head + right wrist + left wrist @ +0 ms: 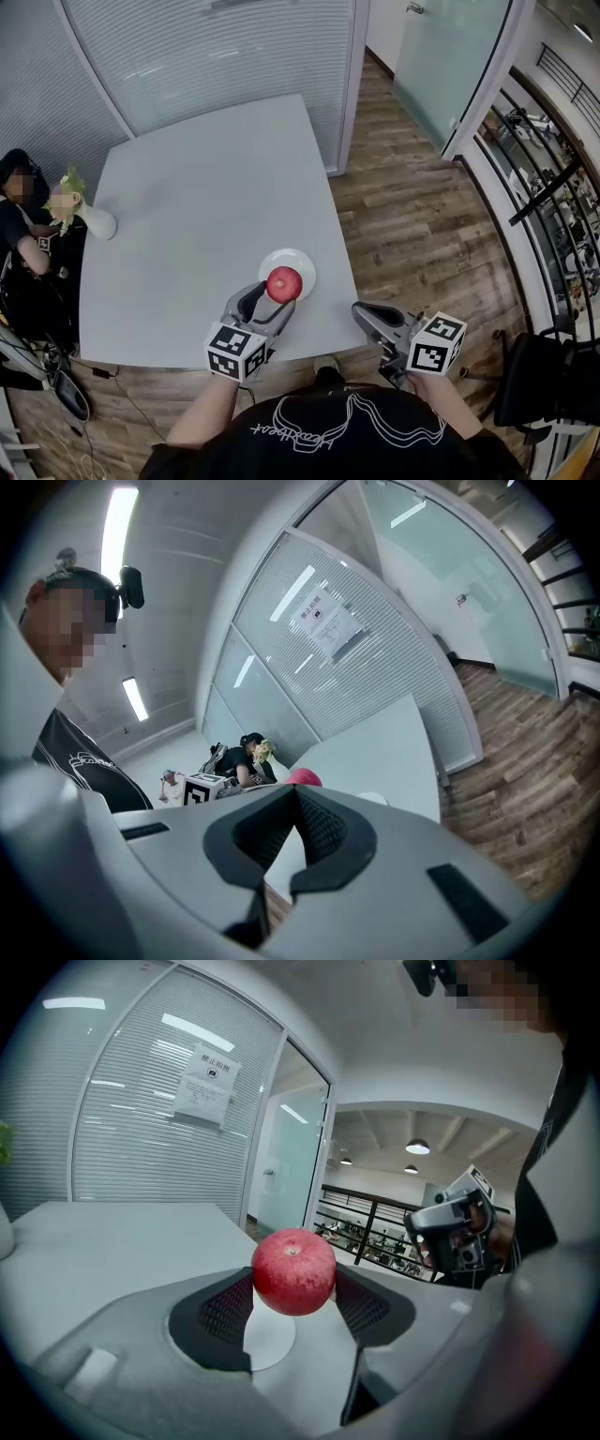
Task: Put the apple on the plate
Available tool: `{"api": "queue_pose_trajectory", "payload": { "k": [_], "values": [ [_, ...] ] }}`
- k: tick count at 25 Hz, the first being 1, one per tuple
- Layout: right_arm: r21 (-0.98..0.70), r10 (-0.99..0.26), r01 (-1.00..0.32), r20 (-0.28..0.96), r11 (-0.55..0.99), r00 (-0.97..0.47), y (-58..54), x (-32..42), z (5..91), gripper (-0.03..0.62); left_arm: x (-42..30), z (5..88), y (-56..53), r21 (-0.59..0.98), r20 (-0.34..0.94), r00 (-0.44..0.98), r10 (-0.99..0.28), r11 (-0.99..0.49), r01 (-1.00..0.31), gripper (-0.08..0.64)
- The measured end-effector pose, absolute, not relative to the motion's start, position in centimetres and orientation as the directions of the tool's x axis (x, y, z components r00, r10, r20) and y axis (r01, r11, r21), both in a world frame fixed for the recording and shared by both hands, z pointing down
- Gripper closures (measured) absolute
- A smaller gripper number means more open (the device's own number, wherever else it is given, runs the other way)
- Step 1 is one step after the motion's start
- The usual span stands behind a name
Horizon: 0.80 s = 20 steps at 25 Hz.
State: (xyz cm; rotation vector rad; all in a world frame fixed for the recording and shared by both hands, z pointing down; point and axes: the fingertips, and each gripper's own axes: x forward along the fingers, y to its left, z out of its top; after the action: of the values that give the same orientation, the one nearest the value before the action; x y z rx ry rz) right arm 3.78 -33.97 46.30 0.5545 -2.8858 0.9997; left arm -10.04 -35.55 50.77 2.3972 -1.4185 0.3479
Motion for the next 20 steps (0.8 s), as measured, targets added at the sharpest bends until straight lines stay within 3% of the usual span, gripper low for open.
{"api": "queue_pose_trajectory", "payload": {
  "k": [20],
  "values": [
    [-0.582, -0.217, -0.303, 0.214, 0.755, -0.952, -40.1, 4.1, 49.3, 0.583, -11.2, 59.6, -40.8, 0.106, 0.487, 0.354, -0.799, -0.348, -0.931, 0.279]
  ]
}}
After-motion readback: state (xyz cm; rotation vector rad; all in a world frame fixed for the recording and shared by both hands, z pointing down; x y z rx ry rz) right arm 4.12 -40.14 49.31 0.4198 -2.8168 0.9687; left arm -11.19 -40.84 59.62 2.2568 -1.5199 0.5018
